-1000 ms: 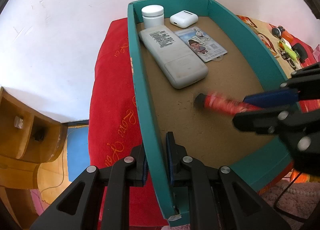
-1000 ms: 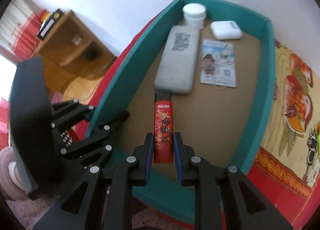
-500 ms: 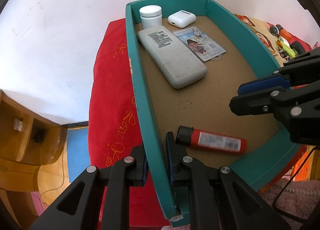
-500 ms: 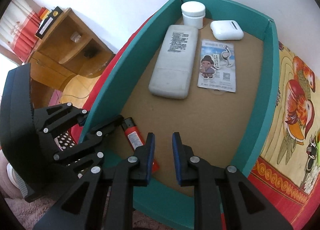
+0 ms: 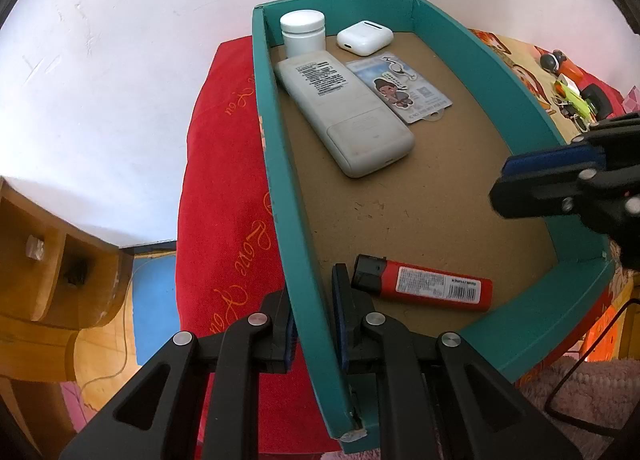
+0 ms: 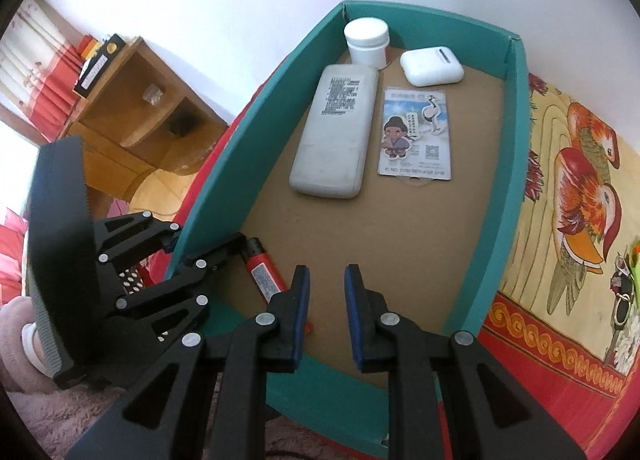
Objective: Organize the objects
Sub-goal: 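Release the lighter inside the tray and open the right tool, then move the right tool to the orange timer with figurine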
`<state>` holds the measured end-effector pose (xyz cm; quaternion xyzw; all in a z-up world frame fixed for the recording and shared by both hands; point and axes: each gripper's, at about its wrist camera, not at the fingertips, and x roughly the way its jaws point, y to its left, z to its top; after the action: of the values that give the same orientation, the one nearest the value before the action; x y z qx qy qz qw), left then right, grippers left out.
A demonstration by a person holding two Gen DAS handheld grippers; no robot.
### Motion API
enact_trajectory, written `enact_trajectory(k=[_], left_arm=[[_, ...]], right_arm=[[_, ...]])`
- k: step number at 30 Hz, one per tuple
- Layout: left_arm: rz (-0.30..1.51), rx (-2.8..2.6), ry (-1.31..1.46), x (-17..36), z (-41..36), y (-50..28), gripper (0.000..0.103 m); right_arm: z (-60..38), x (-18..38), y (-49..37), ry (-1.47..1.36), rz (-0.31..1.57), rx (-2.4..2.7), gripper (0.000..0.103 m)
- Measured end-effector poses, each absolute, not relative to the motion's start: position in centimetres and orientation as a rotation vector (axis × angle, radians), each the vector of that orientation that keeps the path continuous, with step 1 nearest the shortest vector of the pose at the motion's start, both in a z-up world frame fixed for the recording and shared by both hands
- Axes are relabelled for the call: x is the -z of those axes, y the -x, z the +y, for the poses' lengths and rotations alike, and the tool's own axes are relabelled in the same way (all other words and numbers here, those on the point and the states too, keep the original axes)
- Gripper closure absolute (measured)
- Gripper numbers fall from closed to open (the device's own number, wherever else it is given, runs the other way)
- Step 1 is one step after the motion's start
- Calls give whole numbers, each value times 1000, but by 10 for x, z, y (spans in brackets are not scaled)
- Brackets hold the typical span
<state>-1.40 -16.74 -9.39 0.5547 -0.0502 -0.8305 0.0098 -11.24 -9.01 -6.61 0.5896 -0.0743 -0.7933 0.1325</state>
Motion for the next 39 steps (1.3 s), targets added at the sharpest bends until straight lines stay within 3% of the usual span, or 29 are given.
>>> enact_trajectory(k=[14,24,27,30,34,39], left_arm=[[-138,2582,-1732,95,-167,14,88],[-130,2575,-1729,95,-168,13,88],[-131,2572,-1728,95,-168,12,88],[-131,2569,-1726,95,-169,11,88],[-131,2568,-1724,94,-169,11,88],[-135,2565,-1718,94,-169,10,88]], right_arm=[[-31,37,93,-1649,-372,2498,72],[49,42,72,-1719,-537,2675,69],[77,46,66,-1747,-579,2734,62],[104,48,65,-1773,-609,2795,47],[142,51,74,-1810,-557,2866,37],[177,58,97,-1897,-337,2929,37]])
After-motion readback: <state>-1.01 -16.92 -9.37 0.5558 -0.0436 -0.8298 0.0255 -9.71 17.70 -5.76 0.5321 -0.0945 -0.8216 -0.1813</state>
